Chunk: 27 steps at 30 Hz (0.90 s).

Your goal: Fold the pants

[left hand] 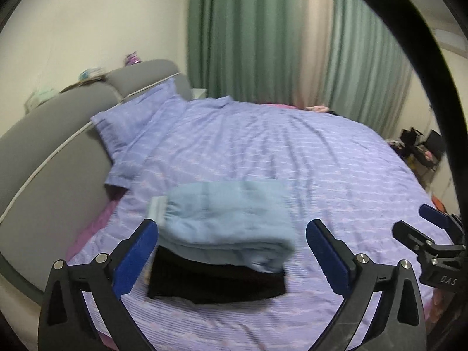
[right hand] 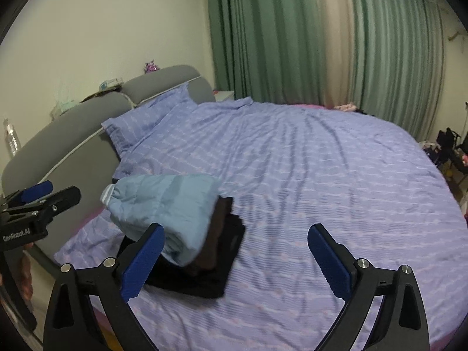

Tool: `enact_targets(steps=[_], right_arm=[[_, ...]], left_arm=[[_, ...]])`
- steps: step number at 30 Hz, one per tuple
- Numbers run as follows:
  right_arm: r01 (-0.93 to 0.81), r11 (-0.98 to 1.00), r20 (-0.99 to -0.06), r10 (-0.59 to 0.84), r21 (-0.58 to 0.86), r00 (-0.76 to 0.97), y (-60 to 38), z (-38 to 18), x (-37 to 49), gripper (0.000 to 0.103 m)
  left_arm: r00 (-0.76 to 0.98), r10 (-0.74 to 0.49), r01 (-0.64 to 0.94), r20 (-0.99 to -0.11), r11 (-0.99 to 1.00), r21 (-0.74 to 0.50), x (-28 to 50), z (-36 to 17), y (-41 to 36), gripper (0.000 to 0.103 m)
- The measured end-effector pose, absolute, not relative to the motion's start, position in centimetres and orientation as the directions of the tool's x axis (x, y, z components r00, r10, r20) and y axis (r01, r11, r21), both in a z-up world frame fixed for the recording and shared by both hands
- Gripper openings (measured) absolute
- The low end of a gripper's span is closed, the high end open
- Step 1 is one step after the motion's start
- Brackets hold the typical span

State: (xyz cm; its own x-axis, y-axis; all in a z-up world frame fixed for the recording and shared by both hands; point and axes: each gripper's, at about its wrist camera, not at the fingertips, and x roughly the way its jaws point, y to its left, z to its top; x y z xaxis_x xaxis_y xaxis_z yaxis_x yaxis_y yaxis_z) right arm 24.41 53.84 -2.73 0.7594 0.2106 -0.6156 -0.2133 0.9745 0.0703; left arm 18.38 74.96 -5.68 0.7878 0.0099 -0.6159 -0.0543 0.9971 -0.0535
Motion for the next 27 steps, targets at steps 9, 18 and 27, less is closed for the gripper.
enact_targets(steps=[9, 18, 27], right_arm=[[-0.182, 0.981, -0.594, 0.184, 0.064, 0.783, 43.4, 0.3, 18.0, 0.099], [-0.161, 0.983, -0.562, 0.181, 0.086, 0.807, 33.7, 1.9, 12.1, 0.099], [-0.137, 0.988, -0.549, 0.157, 0.077, 0.821, 25.2, 2.7, 7.2, 0.099]], left_arm=[[0.820, -0.040, -0.001, -0.572, 0.997, -0.072, 13.1, -3.2, 63.1, 0.103], [0.823, -0.061, 0.015, -0.565, 0.996, -0.086, 8.6, -1.8, 53.5, 0.103], [0.821, -0.094, 0.041, -0.564, 0.993, -0.107, 5.3, -1.7, 45.3, 0.103]])
